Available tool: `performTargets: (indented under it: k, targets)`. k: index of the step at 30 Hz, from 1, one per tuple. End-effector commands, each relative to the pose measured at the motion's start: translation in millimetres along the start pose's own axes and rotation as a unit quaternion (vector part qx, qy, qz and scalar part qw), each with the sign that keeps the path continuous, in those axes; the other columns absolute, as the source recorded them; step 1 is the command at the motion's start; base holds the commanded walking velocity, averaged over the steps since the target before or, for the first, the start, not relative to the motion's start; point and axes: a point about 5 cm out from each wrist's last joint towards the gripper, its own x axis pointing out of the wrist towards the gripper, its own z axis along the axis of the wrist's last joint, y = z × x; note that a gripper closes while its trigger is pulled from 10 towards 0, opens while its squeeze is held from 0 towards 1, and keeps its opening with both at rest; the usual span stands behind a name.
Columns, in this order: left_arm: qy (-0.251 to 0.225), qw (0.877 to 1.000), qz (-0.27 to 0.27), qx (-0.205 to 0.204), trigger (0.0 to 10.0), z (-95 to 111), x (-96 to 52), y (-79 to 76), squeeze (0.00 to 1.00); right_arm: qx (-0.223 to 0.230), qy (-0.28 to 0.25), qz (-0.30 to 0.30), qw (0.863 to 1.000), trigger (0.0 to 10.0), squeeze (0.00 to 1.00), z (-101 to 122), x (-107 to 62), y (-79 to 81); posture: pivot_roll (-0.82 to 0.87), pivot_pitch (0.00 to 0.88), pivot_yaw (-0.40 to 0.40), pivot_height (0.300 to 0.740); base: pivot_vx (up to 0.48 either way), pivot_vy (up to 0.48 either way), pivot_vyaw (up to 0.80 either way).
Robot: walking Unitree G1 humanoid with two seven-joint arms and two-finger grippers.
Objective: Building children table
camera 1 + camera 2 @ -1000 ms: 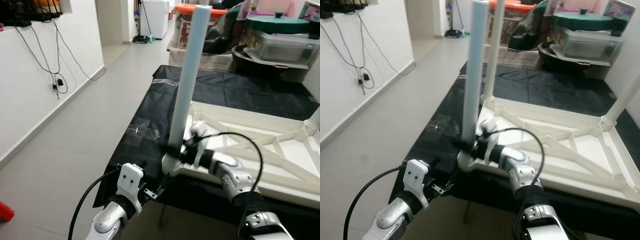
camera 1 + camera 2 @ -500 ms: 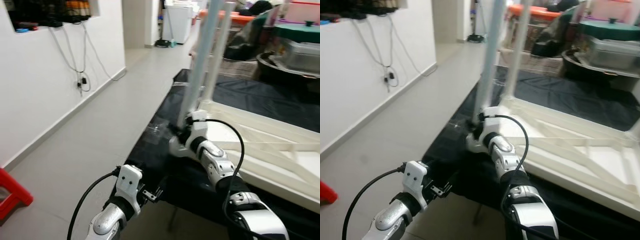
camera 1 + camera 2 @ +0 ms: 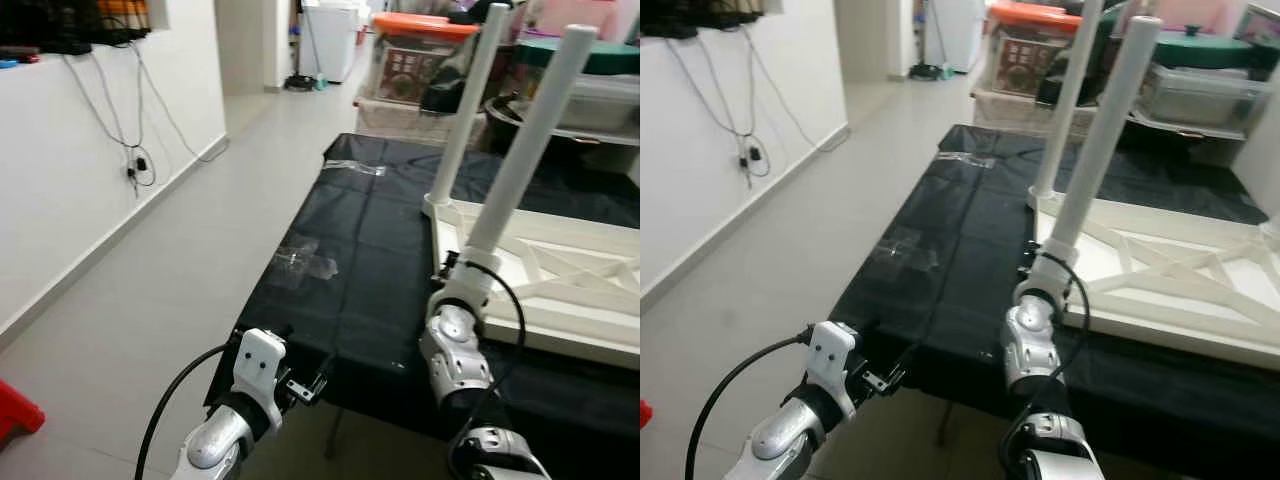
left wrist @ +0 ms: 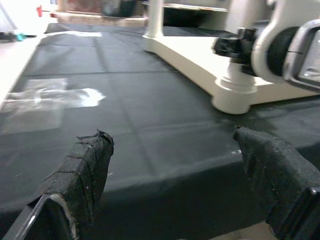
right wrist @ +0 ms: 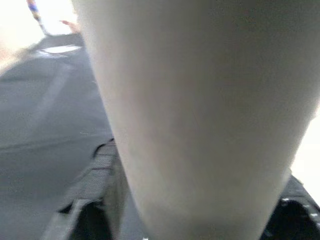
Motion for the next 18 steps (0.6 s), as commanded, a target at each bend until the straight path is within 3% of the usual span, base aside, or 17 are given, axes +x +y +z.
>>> performTargets:
  k: [1,2,4,5,7,9,11,12,13,14,15,16,18]
  targets:
    - [0.005,1.0,-0.002,-0.003,10.0,-2.4,1.3,-0.7,0.0,0.004,-0.016,0.058,0.998,10.0,1.0,4.8,-3.2,22.9,0.17,0.0,-0.067,0.74,0.0,0.0,0.0]
    - [0.004,1.0,-0.002,-0.003,10.0,-2.4,1.3,-0.8,0.0,0.01,-0.032,0.078,0.996,10.0,0.0,10.0,-1.7,25.0,0.17,0.0,-0.07,0.74,0.0,0.0,0.0]
    - [0.004,1.0,-0.001,-0.003,10.0,-2.1,1.4,-0.5,0.0,0.037,-0.07,0.137,0.987,10.0,0.0,27.4,4.5,26.8,0.17,0.0,-0.069,0.74,0.0,0.0,0.0]
    - [0.004,1.0,-0.001,-0.003,10.0,-2.1,1.4,-0.5,0.0,0.037,-0.07,0.137,0.987,10.0,0.0,27.4,4.5,26.8,0.17,0.0,-0.069,0.74,0.0,0.0,0.0]
    - [0.004,1.0,-0.001,-0.004,10.0,-2.0,1.7,-0.5,0.0,0.038,-0.087,0.207,0.974,10.0,0.0,40.5,9.4,25.3,0.17,0.0,-0.069,0.74,0.0,0.0,0.0]
    - [0.004,1.0,-0.001,-0.004,10.0,-2.0,1.7,-0.5,0.0,0.038,-0.087,0.207,0.974,10.0,0.0,40.5,9.4,25.3,0.17,0.0,-0.069,0.74,0.0,0.0,0.0]
    - [0.003,1.0,-0.002,-0.004,10.0,-2.0,2.0,-0.5,0.0,0.028,-0.076,0.294,0.952,10.0,0.0,49.8,13.5,24.1,0.17,0.0,-0.066,0.74,0.0,0.0,0.0]
    - [0.003,1.0,-0.002,-0.004,10.0,-2.0,2.0,-0.5,0.0,0.028,-0.076,0.294,0.952,10.0,0.0,49.8,13.5,24.1,0.17,0.0,-0.066,0.74,0.0,0.0,0.0]
    - [0.003,1.0,-0.002,-0.004,10.0,-1.9,2.1,-0.5,0.0,0.026,-0.068,0.339,0.938,10.0,0.0,54.3,14.3,24.5,0.17,0.0,-0.069,0.74,0.0,0.0,0.0]
    - [0.003,1.0,-0.002,-0.004,10.0,-1.9,2.1,-0.5,0.0,0.026,-0.068,0.339,0.938,10.0,0.0,54.3,14.3,24.5,0.17,0.0,-0.069,0.74,0.0,0.0,0.0]
    - [0.003,1.0,-0.002,-0.004,10.0,-1.9,2.2,-0.3,0.0,0.028,-0.058,0.382,0.922,10.0,0.0,56.9,13.9,26.3,0.17,0.0,-0.066,0.74,0.0,0.0,0.0]
    - [0.003,1.0,-0.003,-0.004,10.0,-1.8,2.3,-0.4,0.0,0.028,-0.045,0.44,0.896,10.0,0.0,57.9,10.4,30.9,0.17,0.0,-0.07,0.74,0.0,0.0,0.0]
    - [0.003,1.0,-0.003,-0.004,10.0,-1.8,2.3,-0.4,0.0,0.028,-0.045,0.44,0.896,10.0,0.0,57.9,10.4,30.9,0.17,0.0,-0.07,0.74,0.0,0.0,0.0]
